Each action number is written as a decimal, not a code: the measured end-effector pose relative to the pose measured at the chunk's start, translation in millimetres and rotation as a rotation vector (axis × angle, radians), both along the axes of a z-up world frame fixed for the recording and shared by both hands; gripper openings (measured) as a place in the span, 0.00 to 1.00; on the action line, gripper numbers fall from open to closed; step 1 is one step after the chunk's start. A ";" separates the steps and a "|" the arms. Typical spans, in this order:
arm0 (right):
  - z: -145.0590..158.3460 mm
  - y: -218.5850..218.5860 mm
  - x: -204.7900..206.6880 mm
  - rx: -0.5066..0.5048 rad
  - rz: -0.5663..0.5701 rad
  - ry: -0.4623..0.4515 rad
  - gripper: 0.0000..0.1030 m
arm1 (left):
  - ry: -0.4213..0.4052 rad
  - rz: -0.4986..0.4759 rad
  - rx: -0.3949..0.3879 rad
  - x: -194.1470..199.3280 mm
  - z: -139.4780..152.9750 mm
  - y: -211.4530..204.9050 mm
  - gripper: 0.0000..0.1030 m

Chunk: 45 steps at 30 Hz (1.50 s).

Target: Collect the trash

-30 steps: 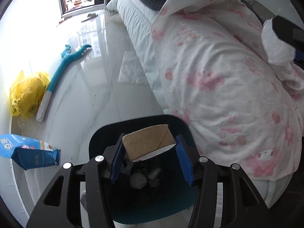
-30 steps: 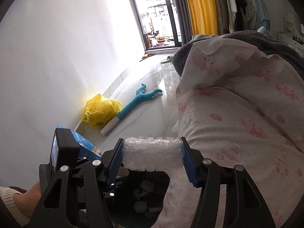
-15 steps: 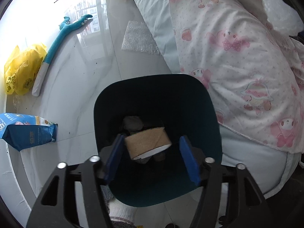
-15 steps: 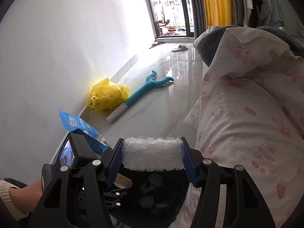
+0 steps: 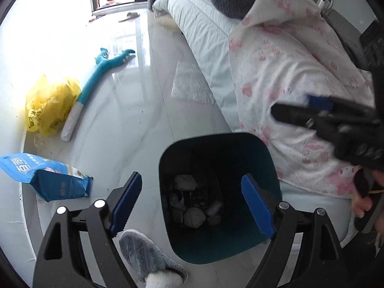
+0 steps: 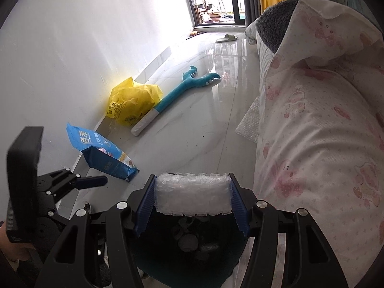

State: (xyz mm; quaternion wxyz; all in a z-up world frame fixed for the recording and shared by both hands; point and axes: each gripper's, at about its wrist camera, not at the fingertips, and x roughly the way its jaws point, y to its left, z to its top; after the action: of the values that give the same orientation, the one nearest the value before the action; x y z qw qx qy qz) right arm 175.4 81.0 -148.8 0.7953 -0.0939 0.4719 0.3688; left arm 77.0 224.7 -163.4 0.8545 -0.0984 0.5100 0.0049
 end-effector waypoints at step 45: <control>52.1 -126.1 -80.8 0.070 -0.213 -0.213 0.97 | -0.628 0.053 0.121 -60.5 164.1 -35.9 0.95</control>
State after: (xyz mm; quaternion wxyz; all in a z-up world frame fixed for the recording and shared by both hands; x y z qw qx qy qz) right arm 94.6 -45.1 -96.7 0.8782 -0.0541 0.3791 0.2864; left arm 16.6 188.9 0.7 0.9740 -0.0574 0.2174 0.0269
